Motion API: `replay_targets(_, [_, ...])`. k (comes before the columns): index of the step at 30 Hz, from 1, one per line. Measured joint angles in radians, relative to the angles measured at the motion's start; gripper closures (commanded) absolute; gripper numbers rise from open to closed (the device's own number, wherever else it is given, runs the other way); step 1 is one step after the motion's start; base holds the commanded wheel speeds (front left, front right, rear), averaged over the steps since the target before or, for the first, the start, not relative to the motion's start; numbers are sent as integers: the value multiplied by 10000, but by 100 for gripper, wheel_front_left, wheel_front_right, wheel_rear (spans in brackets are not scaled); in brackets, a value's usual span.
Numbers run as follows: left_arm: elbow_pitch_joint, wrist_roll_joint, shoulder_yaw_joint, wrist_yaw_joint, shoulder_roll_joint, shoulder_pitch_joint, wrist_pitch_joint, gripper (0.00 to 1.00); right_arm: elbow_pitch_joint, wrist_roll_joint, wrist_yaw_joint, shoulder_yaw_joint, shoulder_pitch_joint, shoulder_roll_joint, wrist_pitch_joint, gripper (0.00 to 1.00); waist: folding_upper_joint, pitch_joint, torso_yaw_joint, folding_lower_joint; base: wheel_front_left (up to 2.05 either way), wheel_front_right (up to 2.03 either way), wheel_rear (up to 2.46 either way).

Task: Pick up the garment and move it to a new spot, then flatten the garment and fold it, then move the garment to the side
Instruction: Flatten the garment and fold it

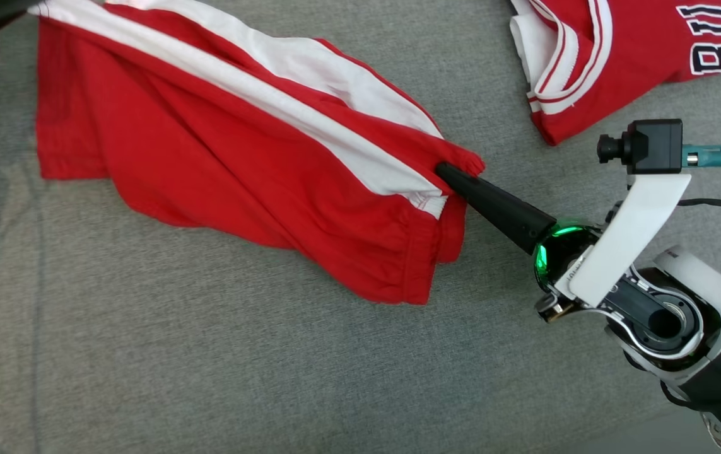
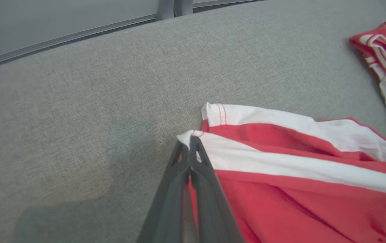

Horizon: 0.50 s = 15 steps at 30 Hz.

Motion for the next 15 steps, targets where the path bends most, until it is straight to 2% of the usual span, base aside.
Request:
replay_targets(13, [1475, 182, -63, -522, -529, -669, 38, 100, 221, -389, 0, -974, 87, 731, 274, 100, 0, 323, -374, 0, 0, 0, 0])
replay_targets(14, [1557, 186, -86, -552, -579, -663, 40, 99, 299, -439, 0, -1032, 102, 761, 309, 80, 0, 313, -366, 0, 0, 0, 0])
replay_targets(15, [1630, 173, -71, -585, -646, -656, -6, 68, 351, -470, 0, -1085, 121, 788, 357, 59, 0, 297, -356, 0, 0, 0, 0])
